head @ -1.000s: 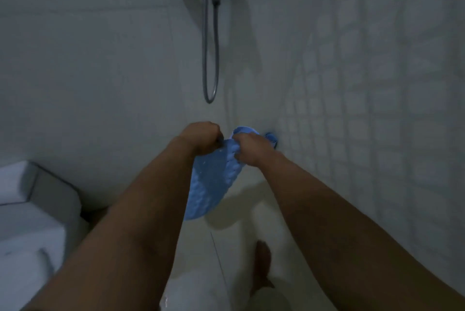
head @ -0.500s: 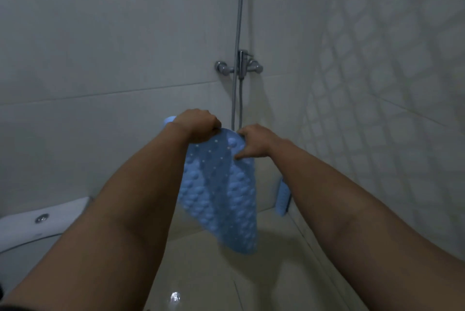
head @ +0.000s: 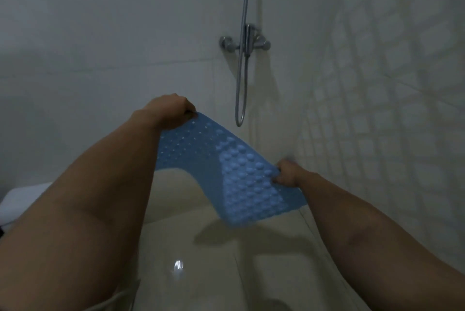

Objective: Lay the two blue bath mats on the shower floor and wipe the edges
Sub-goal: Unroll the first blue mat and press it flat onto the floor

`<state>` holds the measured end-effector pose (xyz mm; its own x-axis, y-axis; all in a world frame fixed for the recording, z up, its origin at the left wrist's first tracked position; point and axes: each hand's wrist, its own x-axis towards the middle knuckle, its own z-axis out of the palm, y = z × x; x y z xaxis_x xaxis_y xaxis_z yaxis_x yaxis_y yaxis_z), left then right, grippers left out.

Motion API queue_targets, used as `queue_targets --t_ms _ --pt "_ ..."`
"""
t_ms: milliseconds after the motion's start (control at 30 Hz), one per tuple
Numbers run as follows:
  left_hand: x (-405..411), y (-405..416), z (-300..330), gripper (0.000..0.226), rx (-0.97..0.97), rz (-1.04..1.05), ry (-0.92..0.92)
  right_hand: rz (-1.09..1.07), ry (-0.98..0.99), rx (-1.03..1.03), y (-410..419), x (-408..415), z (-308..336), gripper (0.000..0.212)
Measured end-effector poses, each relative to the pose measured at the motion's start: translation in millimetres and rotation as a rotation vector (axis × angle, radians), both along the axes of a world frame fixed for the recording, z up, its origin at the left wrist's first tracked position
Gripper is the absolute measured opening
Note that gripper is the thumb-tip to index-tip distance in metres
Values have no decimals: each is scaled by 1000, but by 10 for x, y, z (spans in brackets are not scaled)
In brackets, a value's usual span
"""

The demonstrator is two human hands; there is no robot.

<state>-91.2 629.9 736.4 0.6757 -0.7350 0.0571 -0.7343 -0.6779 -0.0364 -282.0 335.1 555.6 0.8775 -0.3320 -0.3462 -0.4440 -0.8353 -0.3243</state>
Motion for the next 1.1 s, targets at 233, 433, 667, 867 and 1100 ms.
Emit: queue_targets --t_ms 233,433,667,867,1100 --pt "171 120 -942 31 20 55 164 -51 -23 106 -106 -148 -682 34" --pt "196 151 -2266 32 116 168 419 -66 86 183 -529 -284 -1631 48" --pt "-103 124 -4292 46 209 278 701 69 318 105 -796 -533 -3012 65" --pt "-156 144 -5689 30 278 379 1005 162 606 112 -1052 -262 -3933 36" --pt "812 -145 -6816 33 282 565 870 309 533 -18 -1357 1280 -5063 110"
